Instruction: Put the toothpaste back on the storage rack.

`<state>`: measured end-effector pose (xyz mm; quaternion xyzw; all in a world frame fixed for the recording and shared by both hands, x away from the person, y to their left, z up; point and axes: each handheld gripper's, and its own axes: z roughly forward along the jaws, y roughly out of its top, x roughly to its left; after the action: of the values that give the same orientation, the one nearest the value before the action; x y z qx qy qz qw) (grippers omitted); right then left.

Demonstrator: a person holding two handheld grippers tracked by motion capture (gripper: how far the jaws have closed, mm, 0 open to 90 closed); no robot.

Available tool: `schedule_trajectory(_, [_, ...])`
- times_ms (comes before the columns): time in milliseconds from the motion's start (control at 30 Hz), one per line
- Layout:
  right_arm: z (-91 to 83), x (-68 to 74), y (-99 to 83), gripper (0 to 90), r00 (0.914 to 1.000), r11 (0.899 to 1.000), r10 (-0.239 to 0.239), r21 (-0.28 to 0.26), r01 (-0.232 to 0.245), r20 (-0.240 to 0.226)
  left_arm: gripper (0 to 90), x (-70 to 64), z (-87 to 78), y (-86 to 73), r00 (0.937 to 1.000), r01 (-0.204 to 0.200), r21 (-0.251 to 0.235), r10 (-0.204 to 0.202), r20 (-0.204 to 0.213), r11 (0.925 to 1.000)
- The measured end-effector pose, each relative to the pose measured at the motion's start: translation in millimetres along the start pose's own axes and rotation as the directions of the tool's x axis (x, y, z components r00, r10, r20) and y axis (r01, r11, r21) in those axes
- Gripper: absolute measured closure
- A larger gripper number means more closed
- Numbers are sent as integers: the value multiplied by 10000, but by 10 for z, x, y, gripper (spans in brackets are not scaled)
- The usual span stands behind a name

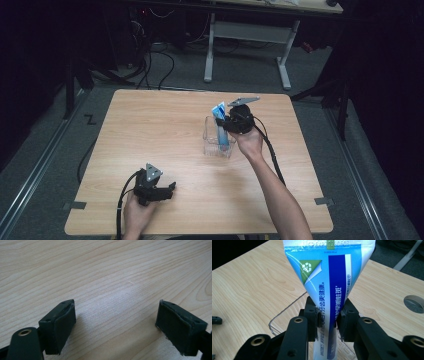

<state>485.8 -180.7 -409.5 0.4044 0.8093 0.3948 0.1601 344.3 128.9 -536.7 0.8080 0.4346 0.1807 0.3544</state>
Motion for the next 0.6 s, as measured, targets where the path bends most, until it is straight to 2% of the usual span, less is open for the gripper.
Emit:
schedule_trajectory(133, [29,2,5,719,9999,9999,111,-20,-111,-1,163,0,0,0,10000,-1,2,1,0,10000])
schedule_trajectory(600, [133,70,54,717,9999,9999,-111,103,110,105,163,0,0,0,10000,2,-2,-2,-1,10000])
